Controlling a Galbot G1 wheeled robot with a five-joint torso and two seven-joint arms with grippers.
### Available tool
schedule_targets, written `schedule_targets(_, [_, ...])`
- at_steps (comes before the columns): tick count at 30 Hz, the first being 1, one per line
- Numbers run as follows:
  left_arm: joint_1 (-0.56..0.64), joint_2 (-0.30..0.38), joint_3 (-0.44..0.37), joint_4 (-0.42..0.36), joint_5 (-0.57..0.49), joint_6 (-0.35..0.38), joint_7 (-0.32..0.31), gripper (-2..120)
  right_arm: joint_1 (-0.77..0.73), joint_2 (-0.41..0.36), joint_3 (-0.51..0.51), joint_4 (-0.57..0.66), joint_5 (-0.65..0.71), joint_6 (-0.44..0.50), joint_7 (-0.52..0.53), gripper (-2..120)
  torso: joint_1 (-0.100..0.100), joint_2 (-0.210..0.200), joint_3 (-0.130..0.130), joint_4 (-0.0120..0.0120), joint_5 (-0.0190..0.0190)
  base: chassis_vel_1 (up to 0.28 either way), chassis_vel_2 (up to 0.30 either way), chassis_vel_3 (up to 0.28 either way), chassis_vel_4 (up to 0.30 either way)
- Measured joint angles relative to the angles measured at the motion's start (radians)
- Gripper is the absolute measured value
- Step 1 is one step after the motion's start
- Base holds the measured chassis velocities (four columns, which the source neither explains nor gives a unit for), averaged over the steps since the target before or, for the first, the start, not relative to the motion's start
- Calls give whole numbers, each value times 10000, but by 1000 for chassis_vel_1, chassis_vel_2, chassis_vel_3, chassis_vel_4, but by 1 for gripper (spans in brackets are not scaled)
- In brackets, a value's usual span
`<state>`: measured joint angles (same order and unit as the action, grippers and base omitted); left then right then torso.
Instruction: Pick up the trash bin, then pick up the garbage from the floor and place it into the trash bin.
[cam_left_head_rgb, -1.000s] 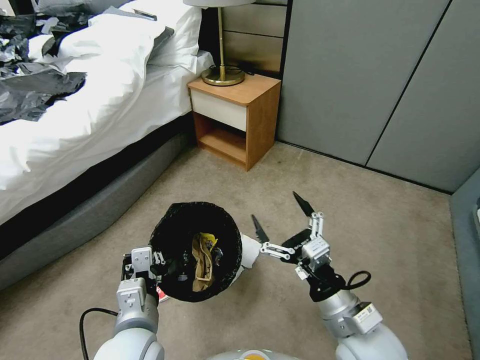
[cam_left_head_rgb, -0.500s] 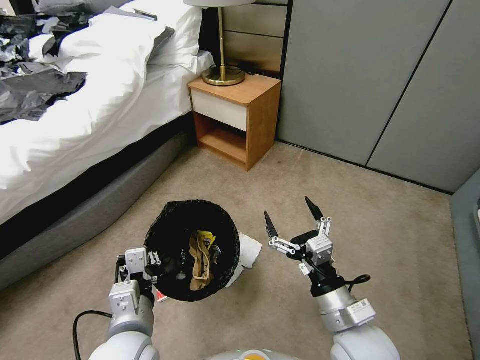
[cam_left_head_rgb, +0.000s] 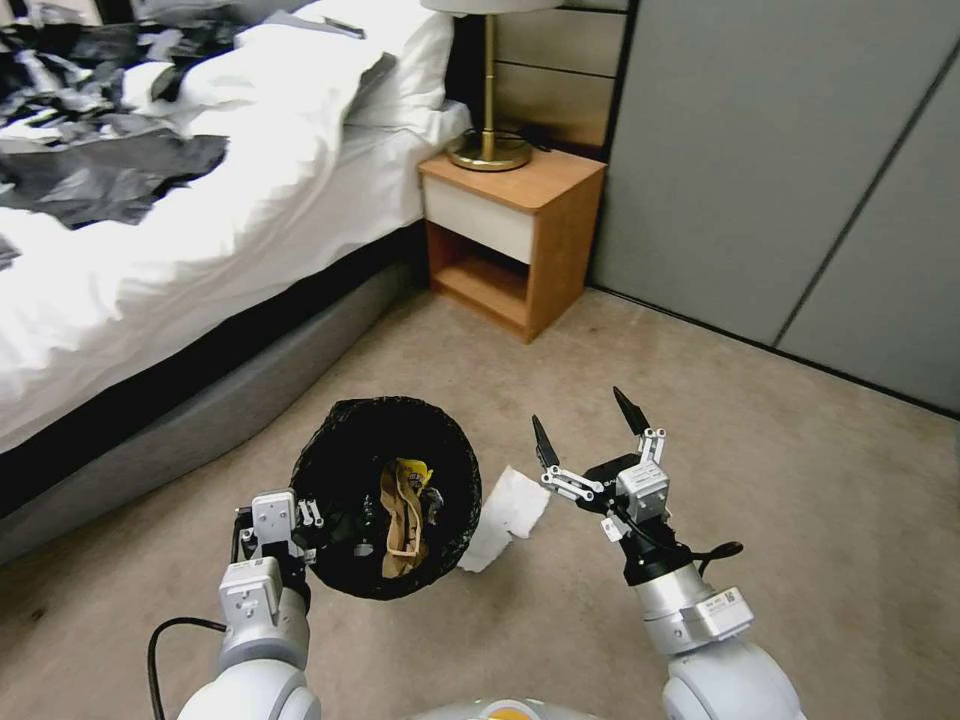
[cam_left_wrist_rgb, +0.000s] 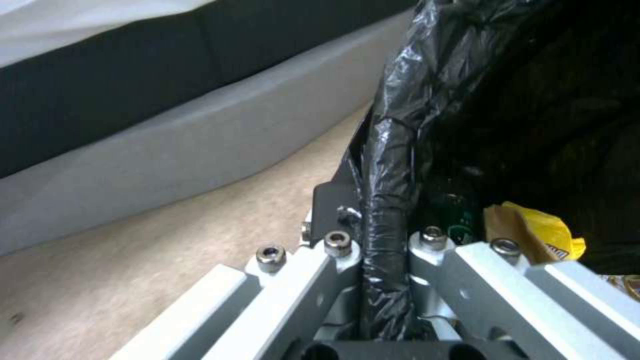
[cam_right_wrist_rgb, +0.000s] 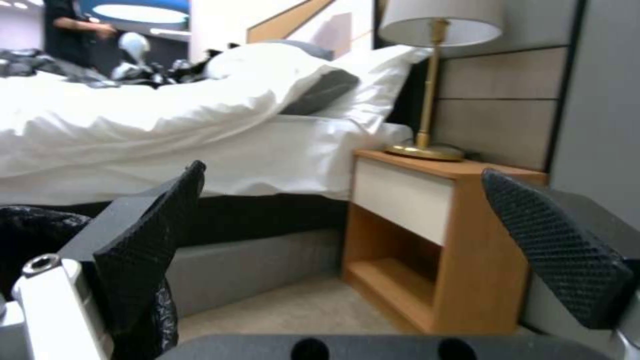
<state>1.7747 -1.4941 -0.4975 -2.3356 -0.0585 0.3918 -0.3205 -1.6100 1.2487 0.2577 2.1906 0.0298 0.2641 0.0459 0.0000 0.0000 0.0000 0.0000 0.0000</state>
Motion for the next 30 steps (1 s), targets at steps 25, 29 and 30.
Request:
schedule_targets(25, [27, -77, 1, -1, 175, -51, -15, 0, 2448, -477, -552, -2334, 1249, -3842, 64, 100, 2, 0, 1, 1, 1, 58, 55, 61, 59])
schedule_targets(29, [28, -98, -14, 12, 229, -59, -11, 0, 2912, -397, -818, -3751, 939, -4286, -222, 100, 1, 0, 1, 0, 0, 0, 0, 0, 0])
schedule_targets(30, [28, -98, -14, 12, 229, -59, -11, 0, 2912, -397, -818, -3751, 939, -4286, -222, 100, 1, 0, 1, 0, 0, 0, 0, 0, 0])
